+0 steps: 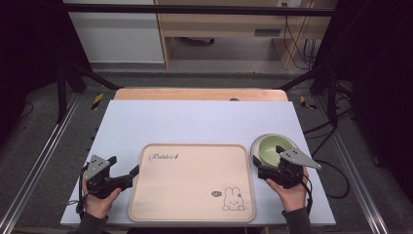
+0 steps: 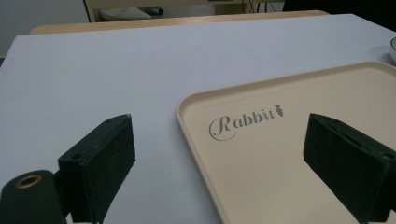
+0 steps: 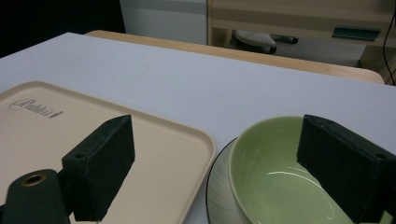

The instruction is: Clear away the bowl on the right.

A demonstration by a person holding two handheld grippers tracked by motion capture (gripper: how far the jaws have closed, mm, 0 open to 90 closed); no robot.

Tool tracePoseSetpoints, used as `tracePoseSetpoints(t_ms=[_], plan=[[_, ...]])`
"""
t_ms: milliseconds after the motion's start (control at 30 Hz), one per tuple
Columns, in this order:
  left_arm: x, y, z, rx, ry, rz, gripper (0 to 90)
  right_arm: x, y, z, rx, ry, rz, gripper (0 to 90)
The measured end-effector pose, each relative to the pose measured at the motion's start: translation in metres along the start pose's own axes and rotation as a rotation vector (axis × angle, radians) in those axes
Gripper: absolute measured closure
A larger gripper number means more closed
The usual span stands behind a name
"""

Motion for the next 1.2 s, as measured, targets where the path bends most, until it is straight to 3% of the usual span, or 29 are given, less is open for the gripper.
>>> tracePoseSetpoints(t_ms=[1200], plan=[[0.002,0.002,0.004,-0.006,-0.017,0.009,8.9,-0.010,0.008,-0.055,0.096,0.109,0.047,13.2]])
Point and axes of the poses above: each handheld gripper's, and its own axes: x roughly forward along the jaws, y roughly out of its underside, z roughly to its left, the point moved 8 cm from there along x, roughly forward along the jaws, and after that the axes turned 11 degrees about z, right-handed, at the moved point
